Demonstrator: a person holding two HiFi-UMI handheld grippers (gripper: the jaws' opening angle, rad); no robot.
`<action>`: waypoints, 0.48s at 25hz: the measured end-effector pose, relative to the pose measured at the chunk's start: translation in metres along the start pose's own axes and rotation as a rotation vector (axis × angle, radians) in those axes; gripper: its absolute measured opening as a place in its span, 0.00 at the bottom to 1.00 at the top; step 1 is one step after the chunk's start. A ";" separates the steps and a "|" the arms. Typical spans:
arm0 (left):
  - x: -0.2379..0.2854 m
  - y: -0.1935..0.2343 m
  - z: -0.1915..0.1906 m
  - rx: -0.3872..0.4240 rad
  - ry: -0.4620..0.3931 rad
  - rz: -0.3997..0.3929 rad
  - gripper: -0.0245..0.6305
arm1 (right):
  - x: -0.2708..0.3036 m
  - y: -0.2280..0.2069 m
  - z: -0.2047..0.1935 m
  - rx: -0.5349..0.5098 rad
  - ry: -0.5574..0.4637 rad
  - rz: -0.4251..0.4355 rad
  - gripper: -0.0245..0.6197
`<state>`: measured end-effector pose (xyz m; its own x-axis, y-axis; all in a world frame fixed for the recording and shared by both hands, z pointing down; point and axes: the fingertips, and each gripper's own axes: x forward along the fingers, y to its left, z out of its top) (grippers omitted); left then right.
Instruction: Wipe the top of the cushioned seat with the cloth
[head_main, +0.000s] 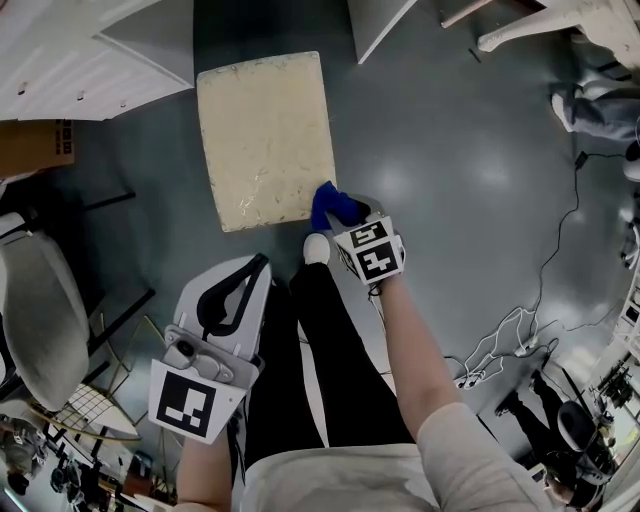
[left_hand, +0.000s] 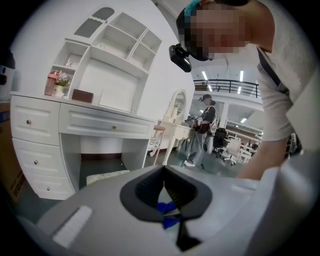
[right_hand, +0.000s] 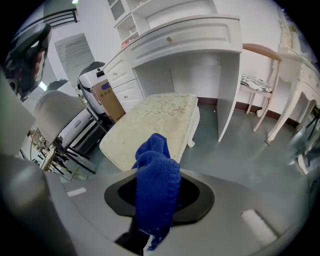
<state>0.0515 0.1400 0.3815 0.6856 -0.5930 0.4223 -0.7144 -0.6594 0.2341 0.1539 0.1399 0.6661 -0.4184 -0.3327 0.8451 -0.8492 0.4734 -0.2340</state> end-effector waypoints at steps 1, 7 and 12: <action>0.000 0.000 0.000 -0.003 -0.001 0.001 0.04 | 0.000 -0.002 -0.001 0.008 0.003 -0.003 0.24; -0.002 0.000 -0.003 -0.003 -0.001 0.005 0.04 | -0.001 -0.011 -0.010 0.064 0.034 -0.032 0.24; -0.008 -0.004 -0.002 -0.005 -0.007 0.004 0.04 | -0.007 -0.008 -0.007 0.078 0.042 -0.043 0.23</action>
<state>0.0488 0.1480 0.3790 0.6838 -0.5987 0.4171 -0.7177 -0.6549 0.2367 0.1659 0.1442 0.6659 -0.3687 -0.3163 0.8741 -0.8893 0.3938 -0.2326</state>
